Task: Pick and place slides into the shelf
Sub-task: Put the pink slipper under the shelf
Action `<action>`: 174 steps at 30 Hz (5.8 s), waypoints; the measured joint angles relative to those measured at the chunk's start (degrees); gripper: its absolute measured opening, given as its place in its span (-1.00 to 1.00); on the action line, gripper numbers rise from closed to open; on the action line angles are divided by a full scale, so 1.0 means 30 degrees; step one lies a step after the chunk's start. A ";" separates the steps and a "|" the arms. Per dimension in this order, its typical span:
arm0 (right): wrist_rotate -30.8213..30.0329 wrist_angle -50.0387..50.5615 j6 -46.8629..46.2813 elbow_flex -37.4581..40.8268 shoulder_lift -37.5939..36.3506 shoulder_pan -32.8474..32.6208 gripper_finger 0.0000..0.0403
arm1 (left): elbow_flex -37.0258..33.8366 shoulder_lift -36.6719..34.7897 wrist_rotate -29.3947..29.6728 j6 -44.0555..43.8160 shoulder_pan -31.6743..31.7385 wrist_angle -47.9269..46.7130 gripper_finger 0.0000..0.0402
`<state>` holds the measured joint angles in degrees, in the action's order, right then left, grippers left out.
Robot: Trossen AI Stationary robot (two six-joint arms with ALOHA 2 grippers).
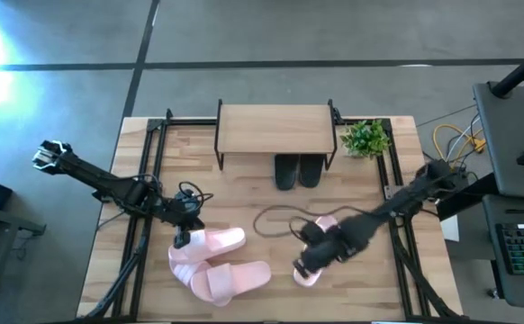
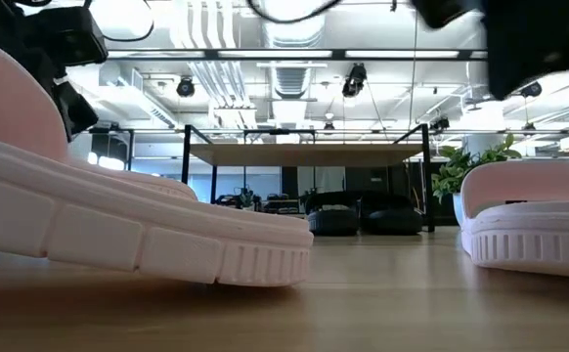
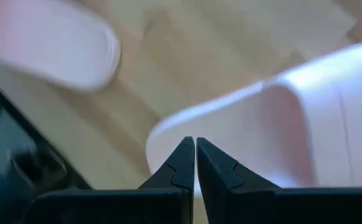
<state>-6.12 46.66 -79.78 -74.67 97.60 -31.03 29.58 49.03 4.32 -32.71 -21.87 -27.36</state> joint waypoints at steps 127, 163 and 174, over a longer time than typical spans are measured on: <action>-0.5999 0.6709 0.4337 -0.0394 0.2023 -0.2767 0.04 | 0.2533 0.8012 0.6683 0.6679 -0.3259 -0.0995 -0.82; -0.6142 0.5157 0.8254 0.0520 0.2067 -0.2027 0.04 | 0.0673 -0.0843 0.1188 -0.1932 -0.3104 -0.1419 -0.82; -0.5992 0.4791 0.8258 0.0868 0.2237 -0.1980 0.04 | 0.0671 0.3936 -0.0795 -0.1253 -0.3103 0.1623 -0.82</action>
<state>-24.10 61.04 -55.00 -72.06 104.31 -36.97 31.60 60.84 1.93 -36.47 -31.18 -22.50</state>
